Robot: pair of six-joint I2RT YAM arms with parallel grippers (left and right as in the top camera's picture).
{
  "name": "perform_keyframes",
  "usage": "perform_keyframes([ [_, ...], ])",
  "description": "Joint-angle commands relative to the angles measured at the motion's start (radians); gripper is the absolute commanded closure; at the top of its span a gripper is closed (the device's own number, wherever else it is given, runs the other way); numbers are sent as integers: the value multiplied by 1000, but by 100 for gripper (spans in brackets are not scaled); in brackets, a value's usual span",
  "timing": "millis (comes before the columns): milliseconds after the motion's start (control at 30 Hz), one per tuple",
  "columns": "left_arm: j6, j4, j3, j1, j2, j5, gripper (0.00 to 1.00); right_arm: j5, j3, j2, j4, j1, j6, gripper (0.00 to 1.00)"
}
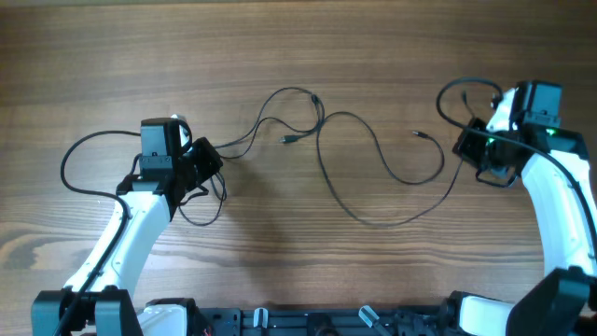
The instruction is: Untangle cables
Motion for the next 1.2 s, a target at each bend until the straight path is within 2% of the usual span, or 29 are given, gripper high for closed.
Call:
perform_keyframes([
  [0,15,2,-2,-4,3,-6,95,57,-31,44,-26,12,265,96],
  [167,15,3,-2,-4,3,-6,95,127,-89,103,19,74,269,96],
  [300,15,6,-2,-4,3,-6,95,196,-98,176,26,139,325,93],
  [367,15,6,-2,-4,3,-6,95,212,-98,219,47,166,350,85],
  [467,15,5,-2,-4,3,-6,95,218,-98,278,67,183,384,80],
  [600,15,5,-2,-4,3,-6,95,234,-98,343,74,183,420,62],
  [633,15,5,-2,-4,3,-6,95,241,-98,350,74,183,422,54],
  [700,15,5,-2,-4,3,-6,95,256,-98,366,77,183,434,31],
  [733,15,5,-2,-4,3,-6,94,263,-98,374,77,183,443,28],
  [767,15,6,-2,-4,3,-6,94,263,-98,378,80,183,442,32],
  [800,15,6,-2,-4,3,-6,94,263,-98,382,80,183,442,43],
  [833,15,5,-2,-4,3,-6,94,263,-98,384,80,183,441,60],
  [900,15,5,-2,-4,3,-6,94,263,-98,385,75,183,439,87],
  [933,15,5,-2,-4,3,-6,94,263,-98,385,72,183,439,96],
  [1167,15,0,-2,-4,3,-6,94,205,-76,369,100,182,373,96],
])
